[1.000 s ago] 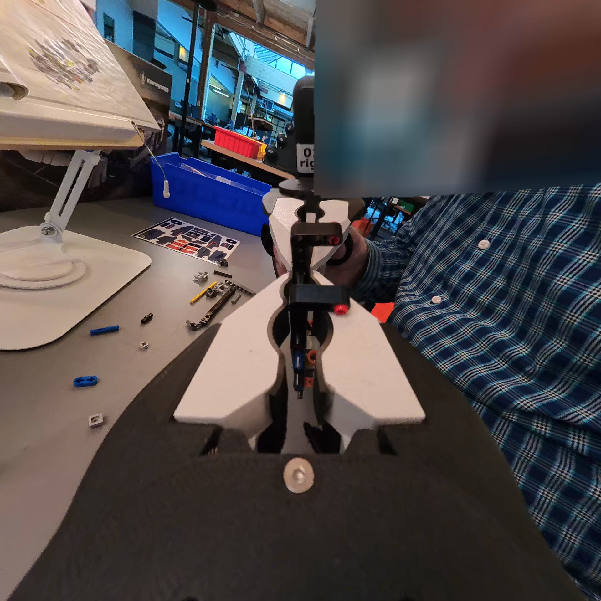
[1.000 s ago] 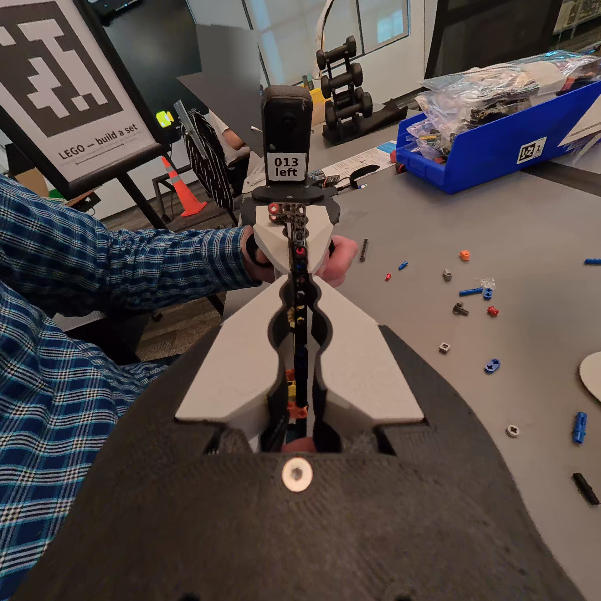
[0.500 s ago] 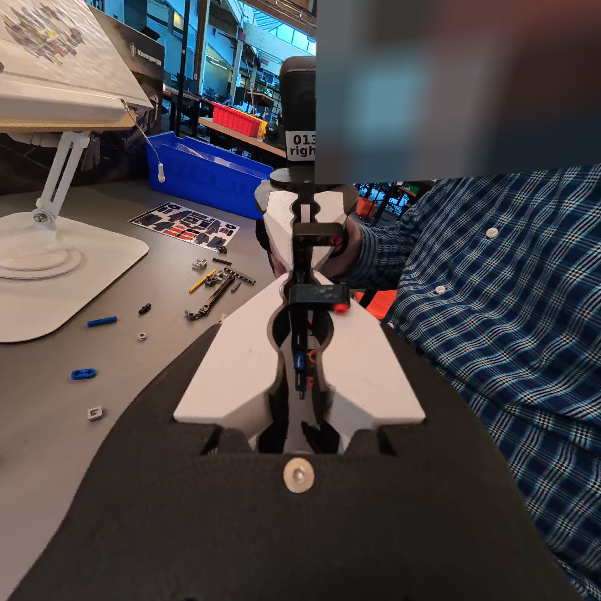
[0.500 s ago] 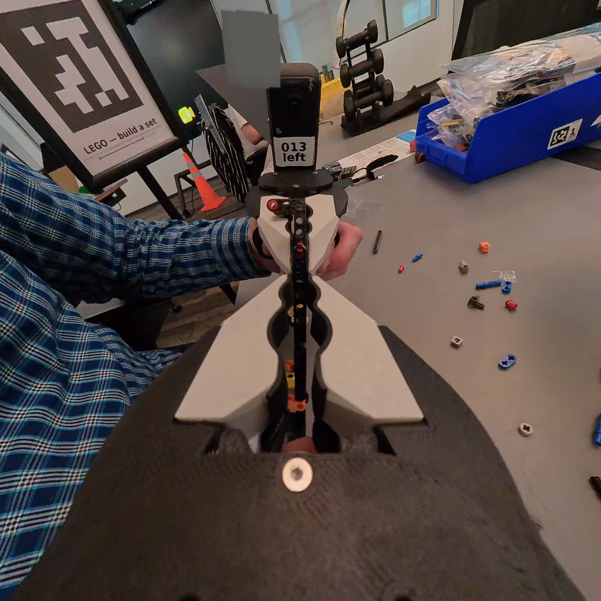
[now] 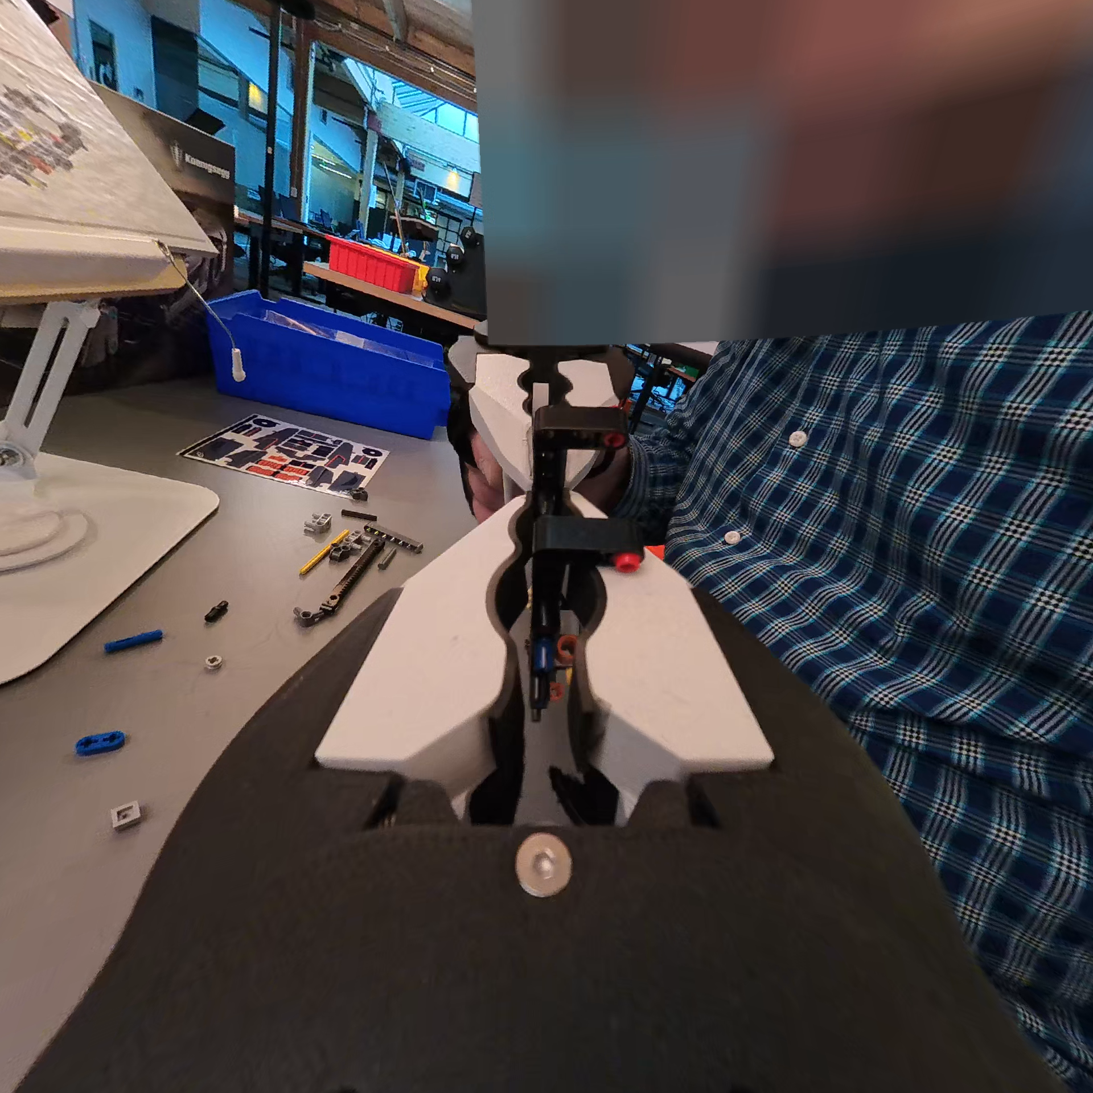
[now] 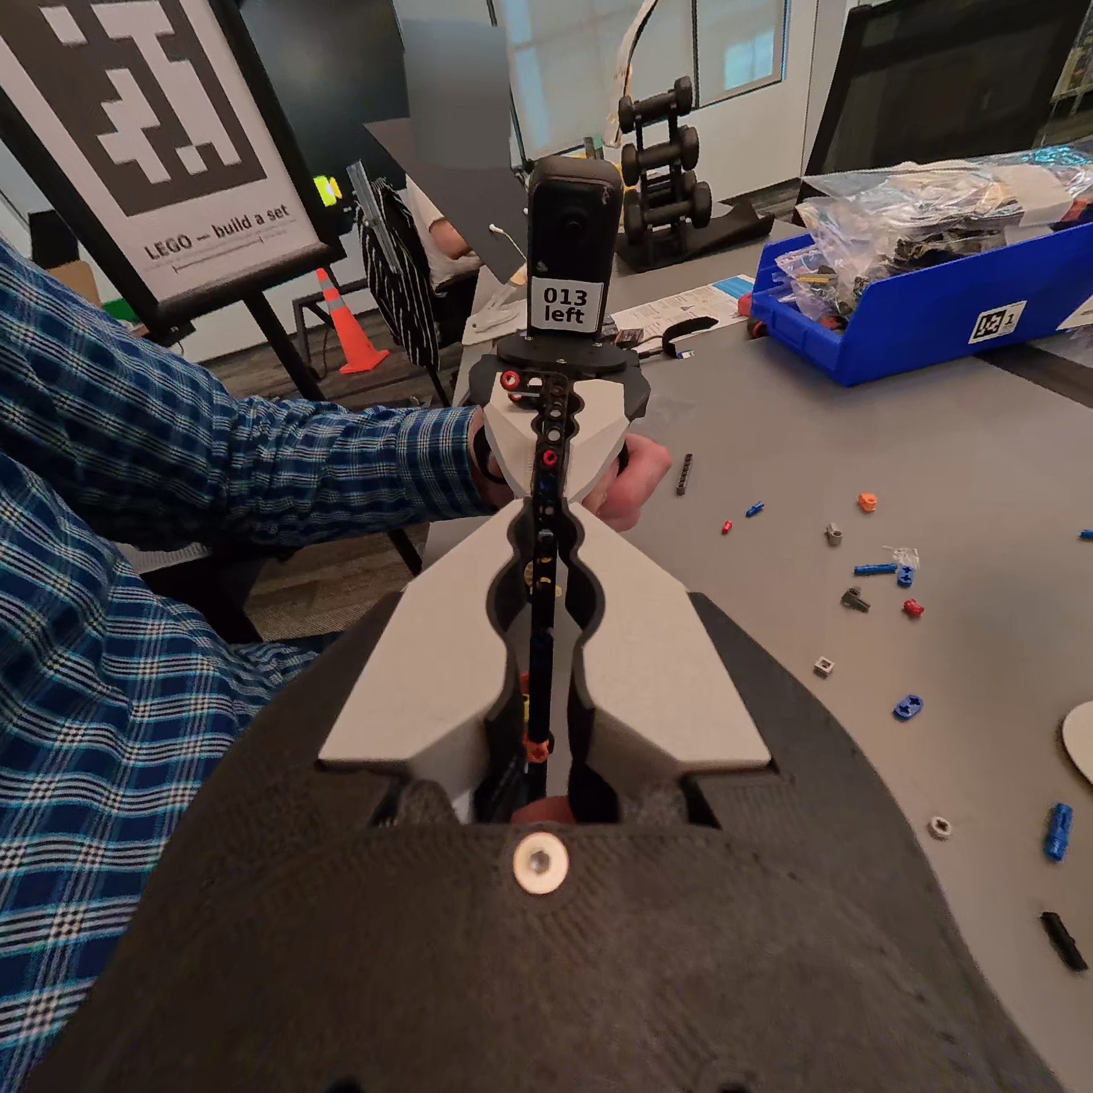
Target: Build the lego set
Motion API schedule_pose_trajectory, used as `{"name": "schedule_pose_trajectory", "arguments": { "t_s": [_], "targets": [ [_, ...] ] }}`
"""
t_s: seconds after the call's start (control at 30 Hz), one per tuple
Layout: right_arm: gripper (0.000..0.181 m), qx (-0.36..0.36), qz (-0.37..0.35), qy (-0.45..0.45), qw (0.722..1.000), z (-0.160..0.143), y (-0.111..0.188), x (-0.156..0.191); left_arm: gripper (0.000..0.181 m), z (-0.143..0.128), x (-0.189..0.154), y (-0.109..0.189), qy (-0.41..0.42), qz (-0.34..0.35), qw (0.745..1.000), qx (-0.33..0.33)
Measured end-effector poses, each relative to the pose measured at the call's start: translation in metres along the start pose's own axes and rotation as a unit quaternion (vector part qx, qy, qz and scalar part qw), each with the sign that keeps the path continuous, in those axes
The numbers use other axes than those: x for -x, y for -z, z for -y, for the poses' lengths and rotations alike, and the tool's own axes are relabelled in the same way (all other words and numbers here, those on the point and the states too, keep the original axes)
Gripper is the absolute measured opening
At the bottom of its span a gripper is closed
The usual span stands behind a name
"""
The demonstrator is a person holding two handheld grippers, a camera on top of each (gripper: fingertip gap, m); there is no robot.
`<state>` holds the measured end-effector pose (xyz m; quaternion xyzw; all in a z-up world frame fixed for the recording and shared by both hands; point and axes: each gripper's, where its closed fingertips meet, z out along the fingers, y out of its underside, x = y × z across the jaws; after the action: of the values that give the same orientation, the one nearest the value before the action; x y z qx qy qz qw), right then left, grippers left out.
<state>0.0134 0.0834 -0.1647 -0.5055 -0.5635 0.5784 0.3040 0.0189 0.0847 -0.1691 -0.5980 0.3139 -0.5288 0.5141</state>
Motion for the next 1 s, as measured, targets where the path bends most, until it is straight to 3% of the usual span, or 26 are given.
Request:
{"name": "schedule_pose_trajectory", "arguments": {
  "t_s": [0.67, 1.0],
  "targets": [
    [0.005, 0.03, 0.01, -0.015, 0.999, -0.018, 0.0, -0.01, 0.006, -0.013, 0.013, -0.005, -0.005, 0.048, 0.997, 0.058],
    [0.009, -0.025, 0.047, -0.087, 0.995, -0.023, 0.007, -0.025, 0.005, -0.018, 0.03, -0.011, 0.031, 0.093, 0.992, 0.074]
  ]
}}
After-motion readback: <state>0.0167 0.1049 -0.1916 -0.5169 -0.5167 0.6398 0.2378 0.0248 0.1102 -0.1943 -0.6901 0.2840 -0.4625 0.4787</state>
